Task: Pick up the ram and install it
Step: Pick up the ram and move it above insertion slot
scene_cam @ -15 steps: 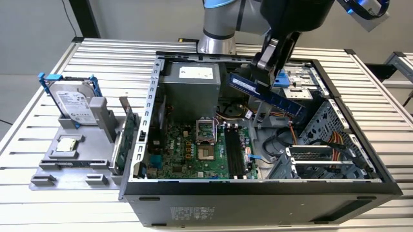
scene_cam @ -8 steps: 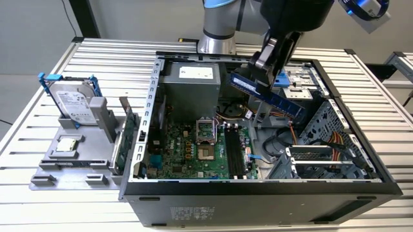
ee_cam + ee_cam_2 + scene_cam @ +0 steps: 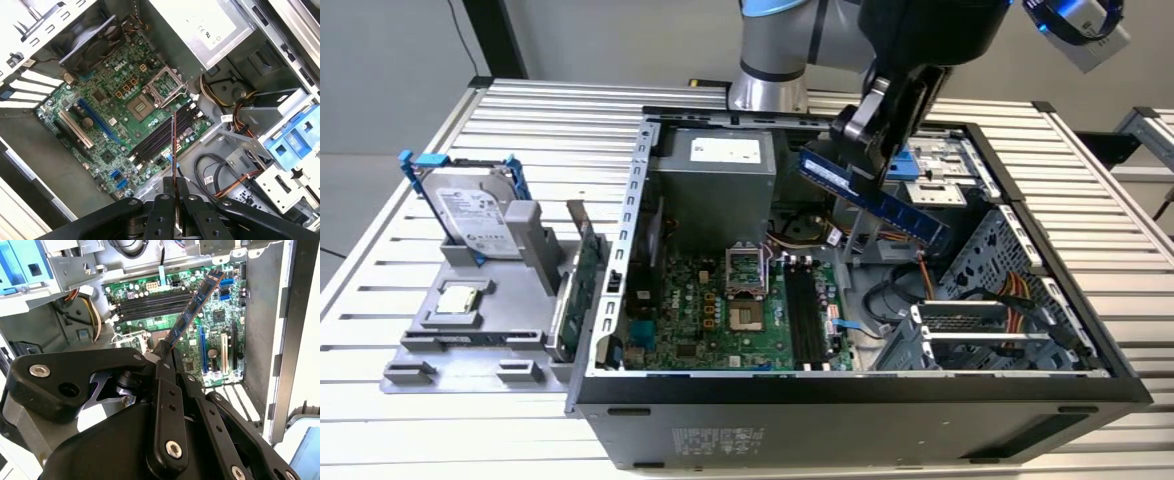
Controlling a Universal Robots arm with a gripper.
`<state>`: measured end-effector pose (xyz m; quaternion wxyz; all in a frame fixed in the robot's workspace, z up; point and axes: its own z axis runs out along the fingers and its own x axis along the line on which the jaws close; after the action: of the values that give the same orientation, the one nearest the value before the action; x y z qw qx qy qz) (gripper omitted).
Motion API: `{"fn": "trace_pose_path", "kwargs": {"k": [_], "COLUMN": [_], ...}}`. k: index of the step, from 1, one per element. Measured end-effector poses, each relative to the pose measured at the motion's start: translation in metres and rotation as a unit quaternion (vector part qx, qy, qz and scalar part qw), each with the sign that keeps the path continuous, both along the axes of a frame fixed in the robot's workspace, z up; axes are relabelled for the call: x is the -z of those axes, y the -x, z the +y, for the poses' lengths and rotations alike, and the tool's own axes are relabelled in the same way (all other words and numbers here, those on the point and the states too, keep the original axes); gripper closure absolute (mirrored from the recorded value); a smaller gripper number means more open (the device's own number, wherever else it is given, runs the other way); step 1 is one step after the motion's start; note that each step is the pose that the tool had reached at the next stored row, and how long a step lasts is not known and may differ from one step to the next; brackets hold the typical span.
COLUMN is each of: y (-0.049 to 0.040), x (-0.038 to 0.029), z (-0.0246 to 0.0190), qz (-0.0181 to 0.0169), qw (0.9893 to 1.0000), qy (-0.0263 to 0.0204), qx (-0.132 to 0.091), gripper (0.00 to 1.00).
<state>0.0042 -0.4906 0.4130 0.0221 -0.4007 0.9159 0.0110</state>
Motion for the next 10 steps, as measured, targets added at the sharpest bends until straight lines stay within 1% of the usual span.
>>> {"fn": "trace_pose_path", "kwargs": {"k": [5, 10], "y": [0.0000, 0.0000], "x": [0.0000, 0.0000], "z": [0.0000, 0.0000], "qz": [0.0000, 0.0000], "qw": [0.9999, 0.9996], "qy": [0.0000, 0.0000], "qx": [0.015, 0.030], "gripper": [1.00, 1.00]}}
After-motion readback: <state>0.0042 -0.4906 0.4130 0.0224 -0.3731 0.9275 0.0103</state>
